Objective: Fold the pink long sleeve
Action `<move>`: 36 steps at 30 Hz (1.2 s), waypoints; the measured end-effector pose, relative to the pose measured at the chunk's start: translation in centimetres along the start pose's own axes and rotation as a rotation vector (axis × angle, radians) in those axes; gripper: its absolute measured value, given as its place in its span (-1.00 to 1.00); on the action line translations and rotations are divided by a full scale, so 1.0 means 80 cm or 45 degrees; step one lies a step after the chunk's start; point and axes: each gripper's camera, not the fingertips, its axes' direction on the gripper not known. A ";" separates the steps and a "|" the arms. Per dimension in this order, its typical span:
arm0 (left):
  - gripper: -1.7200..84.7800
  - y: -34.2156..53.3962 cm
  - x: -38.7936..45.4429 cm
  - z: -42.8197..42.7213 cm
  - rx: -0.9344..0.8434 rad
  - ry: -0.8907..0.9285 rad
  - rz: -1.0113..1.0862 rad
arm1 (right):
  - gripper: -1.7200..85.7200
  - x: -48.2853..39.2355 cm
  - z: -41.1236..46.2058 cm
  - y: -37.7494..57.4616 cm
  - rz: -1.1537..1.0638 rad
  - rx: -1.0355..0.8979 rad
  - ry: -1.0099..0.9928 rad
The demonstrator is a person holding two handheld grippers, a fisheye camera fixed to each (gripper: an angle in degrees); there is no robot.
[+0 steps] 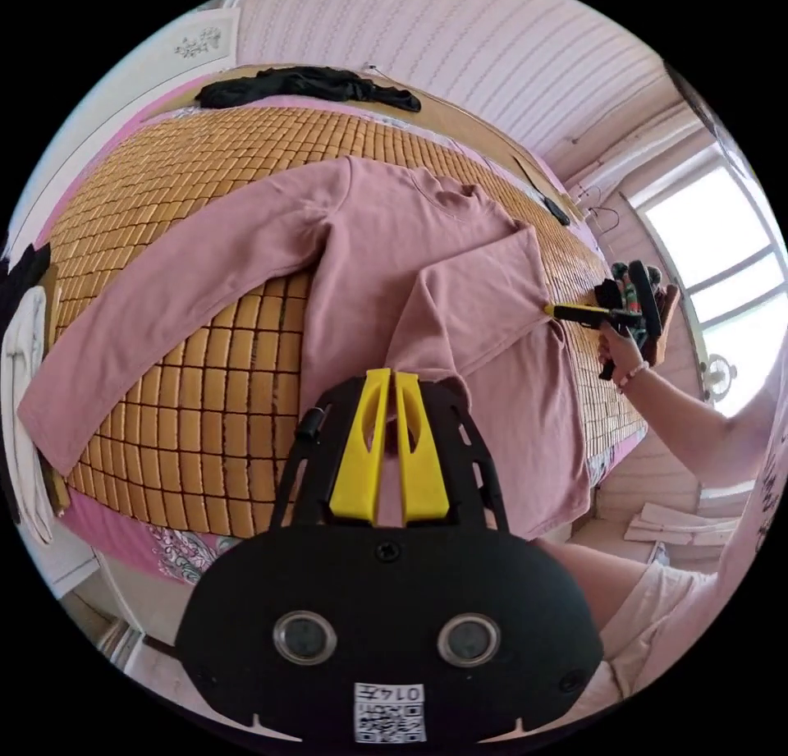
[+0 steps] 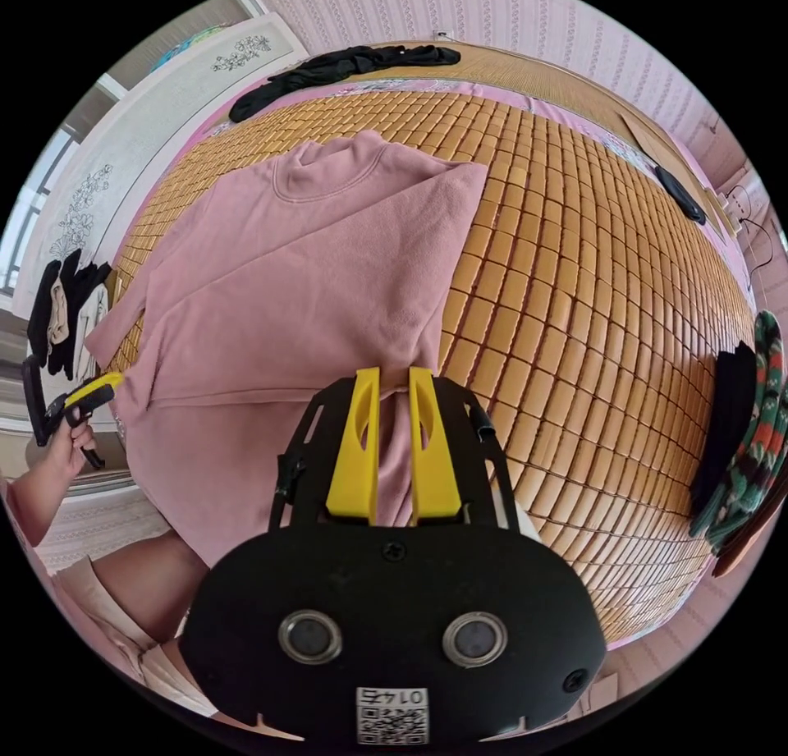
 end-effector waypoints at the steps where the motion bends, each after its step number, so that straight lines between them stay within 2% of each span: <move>1: -0.98 -0.002 -0.014 -0.006 0.001 -0.020 -0.057 | -0.82 -0.002 -0.001 -0.004 0.006 -0.004 0.000; 3: -0.98 -0.002 -0.058 -0.028 0.021 -0.106 -0.233 | -0.82 -0.010 -0.003 -0.017 0.020 -0.014 0.008; 5: -0.98 0.001 -0.073 -0.046 0.051 -0.123 -0.289 | -0.82 -0.017 -0.007 -0.026 0.035 -0.017 0.010; 10: -0.98 0.019 -0.061 -0.073 0.059 -0.052 -0.252 | -0.80 -0.032 -0.023 -0.046 0.059 -0.024 0.010; 12: -0.98 0.027 -0.038 -0.067 0.035 -0.003 -0.151 | -0.80 -0.040 -0.033 -0.053 0.075 -0.014 0.041; 15: -0.97 0.041 -0.014 -0.038 -0.085 -0.114 -0.057 | -0.81 -0.052 -0.042 -0.059 0.098 -0.012 0.093; 18: -0.95 0.073 -0.013 -0.052 0.120 -0.095 -0.139 | -0.86 -0.059 -0.054 -0.059 0.210 -0.010 0.145; 22: -0.88 0.080 -0.033 -0.088 0.090 0.005 -0.315 | -0.94 -0.097 -0.084 -0.075 0.216 0.089 0.122; 26: -0.83 0.109 -0.077 -0.164 0.295 -0.234 -0.512 | -0.96 -0.217 -0.084 -0.141 -0.205 0.163 -0.197; 29: -0.78 0.129 -0.125 -0.206 0.383 -0.444 -0.628 | -0.95 -0.332 -0.056 -0.189 -0.596 0.080 -0.360; 33: -0.77 0.153 -0.197 -0.261 0.458 -0.529 -0.765 | -0.92 -0.493 -0.017 -0.238 -1.035 -0.104 -0.634; 36: -0.74 0.168 -0.223 -0.279 0.486 -0.555 -0.737 | -0.81 -0.588 -0.005 -0.257 -1.153 -0.169 -0.792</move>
